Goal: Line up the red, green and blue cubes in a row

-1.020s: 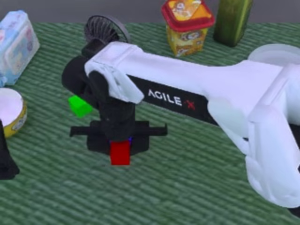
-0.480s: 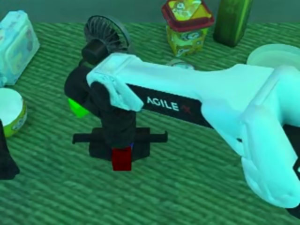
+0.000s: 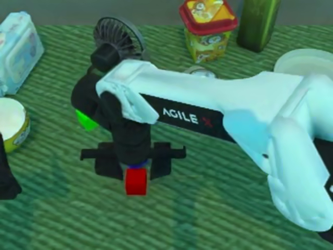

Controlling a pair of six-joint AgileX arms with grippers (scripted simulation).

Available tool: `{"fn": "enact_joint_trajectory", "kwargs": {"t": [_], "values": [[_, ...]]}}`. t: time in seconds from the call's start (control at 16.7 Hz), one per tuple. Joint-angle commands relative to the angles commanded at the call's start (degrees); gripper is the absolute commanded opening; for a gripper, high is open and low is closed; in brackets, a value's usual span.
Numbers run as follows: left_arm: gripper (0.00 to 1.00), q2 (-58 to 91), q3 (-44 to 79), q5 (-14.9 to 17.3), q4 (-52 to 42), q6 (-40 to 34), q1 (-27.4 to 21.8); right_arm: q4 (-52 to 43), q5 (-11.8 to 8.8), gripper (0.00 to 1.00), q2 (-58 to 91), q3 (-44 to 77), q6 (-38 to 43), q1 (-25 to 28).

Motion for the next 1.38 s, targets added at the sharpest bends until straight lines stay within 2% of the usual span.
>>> {"fn": "enact_joint_trajectory", "kwargs": {"t": [0.12, 0.18, 0.72, 1.14, 1.38], "values": [[1.00, 0.00, 0.00, 0.00, 0.00, 0.00, 0.00, 0.00, 0.00, 0.98, 0.00, 0.00, 0.00, 0.00], [1.00, 0.00, 0.00, 0.00, 0.00, 0.00, 0.00, 0.00, 0.00, 1.00, 0.00, 0.00, 0.00, 0.00], [1.00, 0.00, 0.00, 0.00, 0.00, 0.00, 0.00, -0.20, 0.00, 1.00, -0.03, 0.20, 0.00, -0.14], [1.00, 0.00, 0.00, 0.00, 0.00, 0.00, 0.00, -12.60, -0.03, 1.00, -1.13, 11.06, 0.19, 0.44], [1.00, 0.00, 0.00, 0.00, 0.00, 0.00, 0.00, -14.60, -0.02, 1.00, -1.55, 13.06, 0.13, 0.55]]}}
